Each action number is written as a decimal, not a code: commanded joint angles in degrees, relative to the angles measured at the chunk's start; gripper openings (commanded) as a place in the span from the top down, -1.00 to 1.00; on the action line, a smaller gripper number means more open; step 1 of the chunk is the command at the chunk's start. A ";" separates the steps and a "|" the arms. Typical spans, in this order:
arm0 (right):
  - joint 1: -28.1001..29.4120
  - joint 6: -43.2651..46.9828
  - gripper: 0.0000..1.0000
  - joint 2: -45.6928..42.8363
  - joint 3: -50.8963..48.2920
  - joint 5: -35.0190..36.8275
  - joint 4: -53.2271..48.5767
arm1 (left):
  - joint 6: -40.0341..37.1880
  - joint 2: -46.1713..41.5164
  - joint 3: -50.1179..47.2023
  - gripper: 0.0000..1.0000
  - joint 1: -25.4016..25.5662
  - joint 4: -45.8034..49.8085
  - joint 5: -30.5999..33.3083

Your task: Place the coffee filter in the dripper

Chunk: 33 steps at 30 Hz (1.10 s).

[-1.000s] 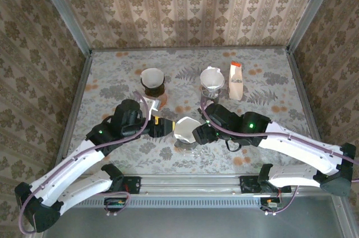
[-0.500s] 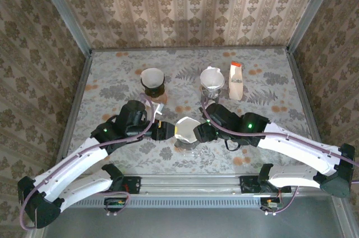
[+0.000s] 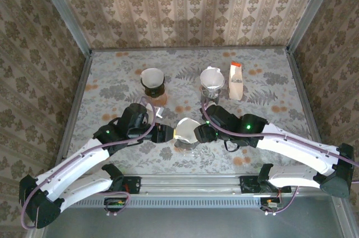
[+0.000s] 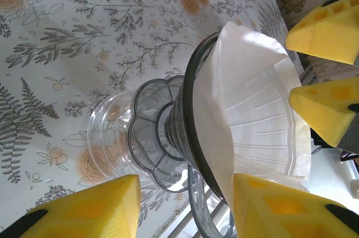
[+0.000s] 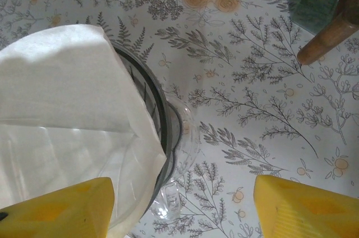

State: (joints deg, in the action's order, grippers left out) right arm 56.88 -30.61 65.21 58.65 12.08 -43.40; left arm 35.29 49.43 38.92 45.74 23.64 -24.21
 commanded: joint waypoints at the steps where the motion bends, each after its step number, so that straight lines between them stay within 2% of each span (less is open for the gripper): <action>1: -0.19 -1.47 -0.36 0.08 -1.11 1.11 0.85 | 1.05 -0.51 -0.77 0.06 0.32 -1.12 0.22; 5: -0.19 -1.67 -0.36 0.51 -1.34 0.92 1.12 | 1.44 -0.82 -0.82 0.02 0.32 -1.42 0.12; 10: -0.19 -1.65 -0.35 0.78 -1.15 0.58 1.30 | 2.14 -2.10 0.22 -0.27 0.23 -3.50 0.00; 12: -0.19 -1.65 -0.35 0.89 -1.03 0.58 1.18 | 2.08 -1.87 0.78 -0.32 0.20 -4.43 -0.05; 14: -0.19 -1.65 -0.35 1.04 -0.98 0.43 1.04 | 1.61 -0.82 1.45 -0.31 0.24 -4.58 -0.27; 22: -0.19 -1.95 -0.35 1.29 -0.80 0.23 1.03 | 0.92 0.84 1.51 -0.05 -0.01 -1.98 0.45; 29: -0.14 -0.33 -0.41 1.58 0.51 1.70 0.20 | 1.17 0.11 0.42 -0.01 -0.20 -1.04 0.30; 33: 0.32 2.22 -0.42 0.09 2.96 5.82 -1.24 | 1.51 -0.51 0.23 -0.05 -0.29 -1.49 0.39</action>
State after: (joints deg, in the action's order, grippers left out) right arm 56.88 -30.63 66.48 58.57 13.69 -42.85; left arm 36.88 50.15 38.98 45.69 21.45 -24.03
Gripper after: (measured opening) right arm 0.708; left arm 0.521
